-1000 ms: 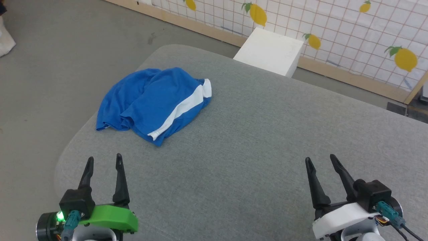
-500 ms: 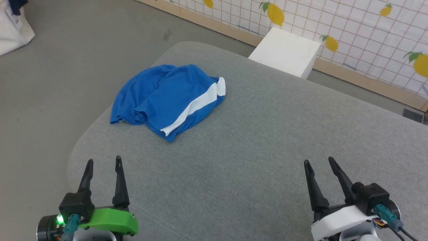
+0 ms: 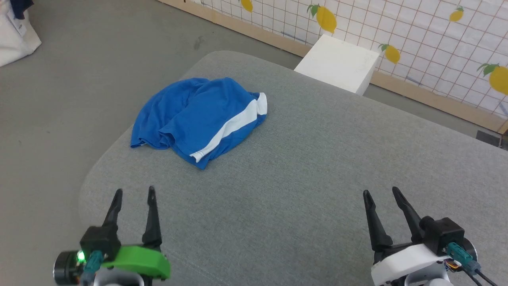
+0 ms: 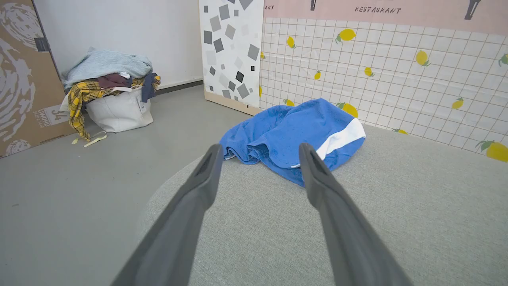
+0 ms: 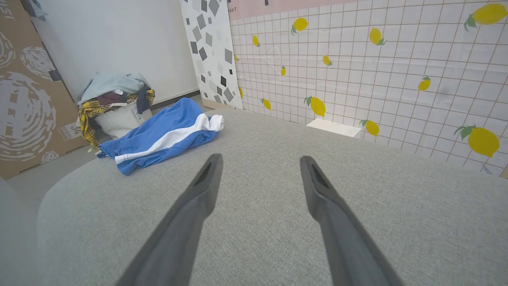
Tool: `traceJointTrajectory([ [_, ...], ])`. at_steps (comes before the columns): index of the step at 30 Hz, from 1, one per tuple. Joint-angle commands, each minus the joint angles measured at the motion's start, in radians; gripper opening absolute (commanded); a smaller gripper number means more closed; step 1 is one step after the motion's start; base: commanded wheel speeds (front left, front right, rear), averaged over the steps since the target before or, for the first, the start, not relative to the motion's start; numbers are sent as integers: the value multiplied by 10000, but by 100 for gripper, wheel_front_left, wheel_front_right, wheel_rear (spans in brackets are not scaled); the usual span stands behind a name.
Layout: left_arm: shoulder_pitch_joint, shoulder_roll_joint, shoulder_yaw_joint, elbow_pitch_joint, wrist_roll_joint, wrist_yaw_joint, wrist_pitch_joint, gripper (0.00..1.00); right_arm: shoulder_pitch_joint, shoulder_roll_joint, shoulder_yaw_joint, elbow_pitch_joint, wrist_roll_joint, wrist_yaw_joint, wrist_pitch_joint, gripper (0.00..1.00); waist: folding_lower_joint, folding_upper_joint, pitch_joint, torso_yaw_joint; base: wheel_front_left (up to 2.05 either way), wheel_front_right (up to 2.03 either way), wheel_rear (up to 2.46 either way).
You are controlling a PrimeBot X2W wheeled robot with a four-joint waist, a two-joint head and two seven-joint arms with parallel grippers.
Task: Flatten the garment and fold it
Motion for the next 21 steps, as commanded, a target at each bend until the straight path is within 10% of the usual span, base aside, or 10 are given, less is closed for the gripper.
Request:
traceJointTrajectory([
  [1, -435, 39, -30, 125, -39, -125, -45, 100, 77, 1, -12, 23, 9, -15, -61, 100, 0, 0, 42, -43, 0, 0, 0],
  [10, -4268, 825, -764, 3100, -1338, -785, 885, 100, -693, 1, 55, 3, -600, -15, -52, 100, 0, 0, 1370, -1132, 0, 0, 0],
  [21, -7458, 2252, -1915, 6775, -4431, -816, 5752, 100, -1271, 1, -360, -471, -1299, -15, 267, 100, 0, 0, 3268, -2971, 0, 0, 0],
])
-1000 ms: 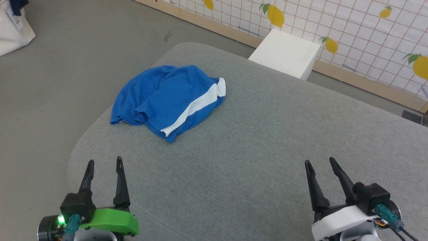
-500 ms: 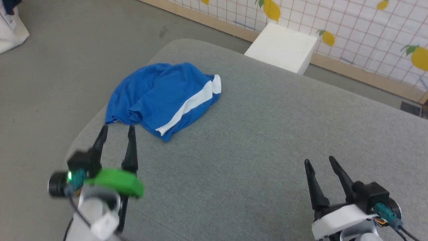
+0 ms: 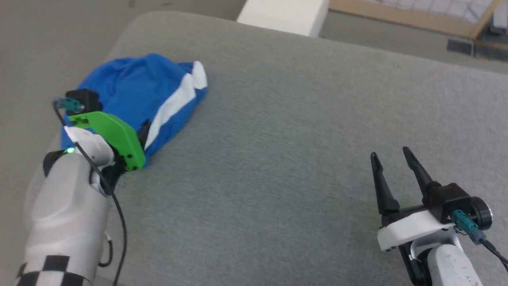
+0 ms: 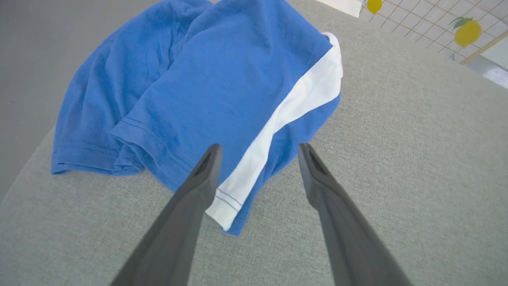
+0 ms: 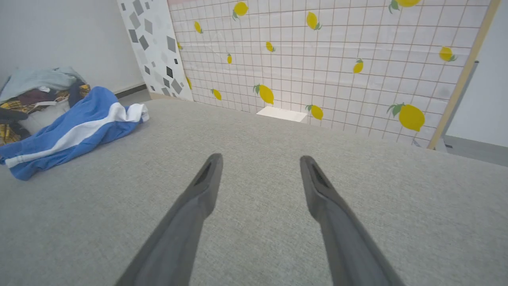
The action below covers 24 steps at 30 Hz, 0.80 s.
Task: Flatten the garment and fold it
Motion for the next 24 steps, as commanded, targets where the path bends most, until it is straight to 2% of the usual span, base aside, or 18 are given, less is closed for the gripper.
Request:
traceJointTrajectory([
  [1, -220, 177, -96, 224, -88, -67, 243, 100, -64, -4, -42, -112, -90, -15, 35, 100, -1, 0, 1277, -1253, 0, 0, 0],
  [4, -428, 422, -166, 971, -161, -24, 841, 100, -69, -4, -105, -351, -184, -15, 97, 100, -1, 0, 1587, -1463, 0, 0, 0],
  [8, -612, 555, -52, 1801, -77, 684, 854, 100, -148, -4, -59, -570, -229, -15, 167, 100, -1, 0, 1845, -1634, 0, 0, 0],
  [11, -714, 480, -9, 2228, -75, 989, 705, 100, -221, -4, -21, -662, -227, -15, 197, 100, -1, 0, 1938, -1673, 0, 0, 0],
  [12, -752, 433, 1, 2373, -109, 1021, 715, 95, -255, -4, -3, -678, -213, -15, 202, 100, -1, 0, 1957, -1676, 0, 0, 0],
  [14, -843, 354, 54, 2483, -181, 988, 453, 0, -304, -4, 34, -675, -172, -15, 195, 100, -1, 0, 1947, -1667, 0, 0, 0],
  [20, -1364, -123, 428, 2021, -828, 202, -1239, 0, -233, -4, 238, -287, 81, -15, 73, 100, -1, 0, 1276, -1579, 0, 0, 0],
  [24, -2086, -350, 102, 1275, -956, -24, -1929, 0, -166, -4, 419, -2, 382, -15, -48, 100, -1, 0, 465, -1737, 0, 0, 0],
])
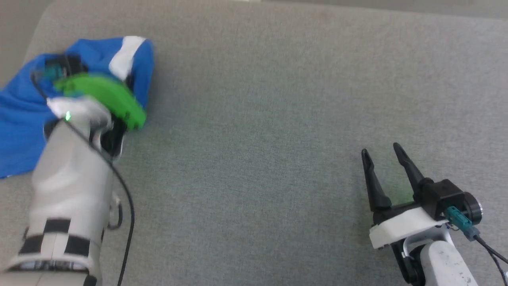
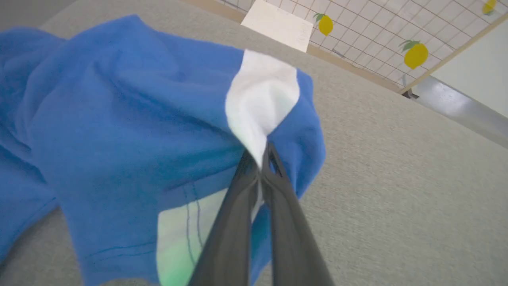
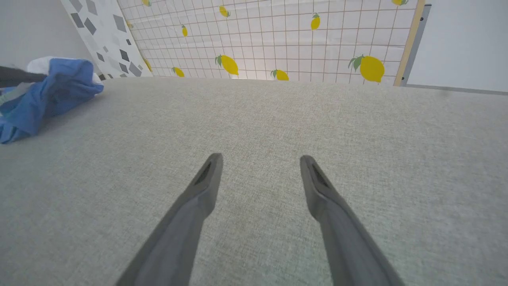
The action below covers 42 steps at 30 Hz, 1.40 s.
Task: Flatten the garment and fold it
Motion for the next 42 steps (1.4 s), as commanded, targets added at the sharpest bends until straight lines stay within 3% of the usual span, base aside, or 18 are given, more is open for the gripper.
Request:
traceJointTrajectory([
  [1, -492, -46, -152, -337, -94, -61, -126, 0, 25, -6, 71, 88, 131, -15, -105, 100, -2, 0, -975, -101, 0, 0, 0],
  [5, -1141, -238, -1067, -1885, -579, -82, 54, 0, 126, -6, 251, 330, 527, -15, -221, 100, -2, 0, -1748, -617, 0, 0, 0],
  [13, -1893, -103, -2629, -4641, -2032, -86, 1311, 0, 615, -6, 266, 728, 1261, -15, -336, 100, -2, 0, -2608, -1788, 0, 0, 0],
  [18, -1223, 137, -3378, -5030, -2399, -87, 2369, 0, 848, -6, 129, 582, 1406, -15, -343, 100, -2, 0, -2668, -2254, 0, 0, 0],
  [29, 2982, 1162, -5635, -4879, -2649, -6, 4339, 0, 1202, -6, -378, 313, 1366, -15, -345, 100, -2, 0, -2544, -2507, 0, 0, 0],
  [34, 4263, 967, -5949, -4424, -3267, 1, 4755, 0, 1290, -6, -444, 309, 1345, -15, -345, 100, -2, 0, -2498, -2223, 0, 0, 0],
  [36, 4375, 859, -5671, -4459, -3517, 37, 4423, 0, 1307, -6, -402, 284, 1363, -15, -345, 100, -2, 0, -2538, -2102, 0, 0, 0],
  [37, 4383, 784, -5413, -4524, -3695, 70, 4138, 97, 1320, -6, -374, 278, 1381, -15, -346, 100, -2, 0, -2574, -2031, 0, 0, 0],
  [42, 4258, 813, -4022, -5061, -4044, 312, 2223, 100, 1274, -6, -229, 282, 1453, -15, -346, 100, -2, 0, -2801, -1838, 0, 0, 0],
])
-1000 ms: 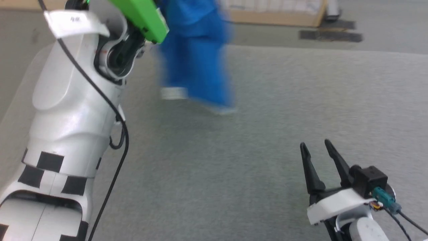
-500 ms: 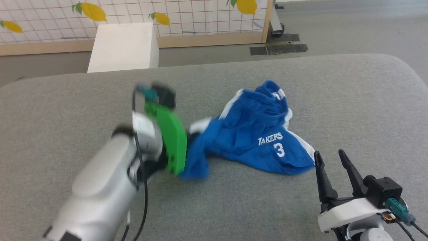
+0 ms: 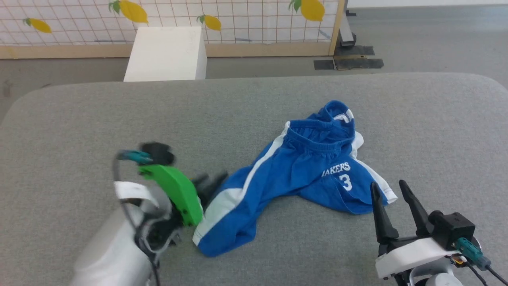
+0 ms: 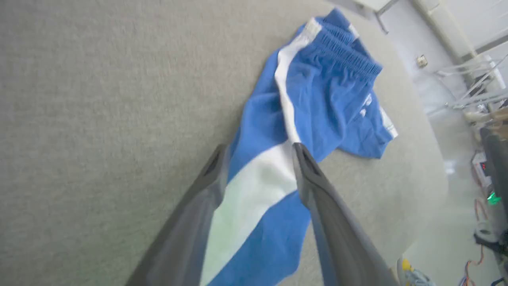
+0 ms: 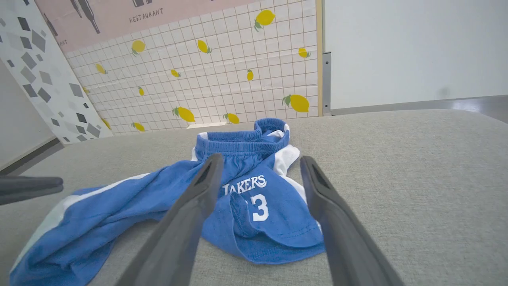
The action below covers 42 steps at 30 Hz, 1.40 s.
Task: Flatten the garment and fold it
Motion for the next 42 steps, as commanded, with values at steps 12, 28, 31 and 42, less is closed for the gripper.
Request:
traceJointTrajectory([
  [12, 2316, 521, 1906, -1318, 2911, 1102, -6235, 100, 175, 1, -287, 835, 304, -15, 120, 100, 0, 0, -741, 153, 0, 0, 0],
  [28, 3500, -1336, 4212, -3201, 7280, 81, -6272, 100, -4888, 1, -1109, 3513, -2806, -15, 6047, 100, 0, 0, 1165, 681, 0, 0, 0],
  [31, 3227, -1435, 4261, -3091, 7491, -78, -6272, 100, -5535, 1, -930, 4169, -3270, -15, 7830, 100, 0, 0, 1566, 877, 0, 0, 0],
  [42, 2724, -1647, 4559, -2770, 7830, -329, -6273, 100, -5683, 1, -732, 4778, -3067, -15, 9894, 0, 0, 0, 2067, 1035, 0, 0, 0],
])
